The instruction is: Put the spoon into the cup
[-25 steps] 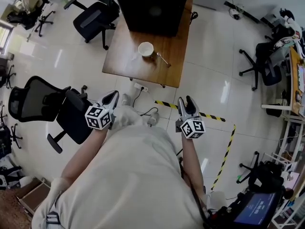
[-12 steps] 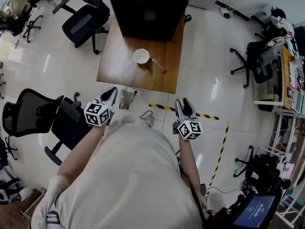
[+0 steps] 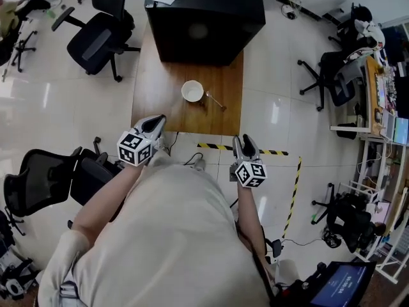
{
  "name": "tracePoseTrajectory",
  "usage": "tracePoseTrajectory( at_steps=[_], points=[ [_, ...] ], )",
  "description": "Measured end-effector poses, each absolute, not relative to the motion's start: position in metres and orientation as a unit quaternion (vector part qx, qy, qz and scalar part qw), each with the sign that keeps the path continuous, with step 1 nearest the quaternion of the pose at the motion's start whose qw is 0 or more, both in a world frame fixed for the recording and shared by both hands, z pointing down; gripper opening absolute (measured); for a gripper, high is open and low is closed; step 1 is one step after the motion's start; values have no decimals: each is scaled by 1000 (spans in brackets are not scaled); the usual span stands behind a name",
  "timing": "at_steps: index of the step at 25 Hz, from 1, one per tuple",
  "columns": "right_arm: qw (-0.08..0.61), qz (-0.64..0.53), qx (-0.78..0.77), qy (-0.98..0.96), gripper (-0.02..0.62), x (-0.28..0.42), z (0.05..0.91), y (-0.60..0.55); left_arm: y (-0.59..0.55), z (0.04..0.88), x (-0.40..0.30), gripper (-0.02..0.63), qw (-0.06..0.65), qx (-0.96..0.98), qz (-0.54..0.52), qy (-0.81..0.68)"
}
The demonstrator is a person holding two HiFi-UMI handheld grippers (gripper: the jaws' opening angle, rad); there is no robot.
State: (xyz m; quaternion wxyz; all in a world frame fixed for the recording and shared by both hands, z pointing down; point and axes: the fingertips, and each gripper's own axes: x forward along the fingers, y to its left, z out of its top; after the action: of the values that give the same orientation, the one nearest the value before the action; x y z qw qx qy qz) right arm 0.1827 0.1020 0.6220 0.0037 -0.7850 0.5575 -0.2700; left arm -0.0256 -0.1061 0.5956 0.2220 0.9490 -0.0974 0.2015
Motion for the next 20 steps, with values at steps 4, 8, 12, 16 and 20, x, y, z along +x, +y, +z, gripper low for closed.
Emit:
tracePoseTrajectory(
  at_steps=[4,8,12,16,20],
  points=[
    [-22,-278,-792,543,171,174,629,83,-137,598,-27,0,225,950,202,-80],
    [-42,-284,-800,527,172,171,632,69,-155,602,-29,0,236,948,203,-60],
    [-74,-280,-806,517,172,169,634,59,-159,612,-32,0,244,945,216,-31],
    [-113,-282,-795,525,172,172,642,55,-163,616,-26,0,243,944,221,-18],
    [-143,-287,-776,543,172,187,659,51,-168,610,-13,0,242,946,211,-35]
  ],
)
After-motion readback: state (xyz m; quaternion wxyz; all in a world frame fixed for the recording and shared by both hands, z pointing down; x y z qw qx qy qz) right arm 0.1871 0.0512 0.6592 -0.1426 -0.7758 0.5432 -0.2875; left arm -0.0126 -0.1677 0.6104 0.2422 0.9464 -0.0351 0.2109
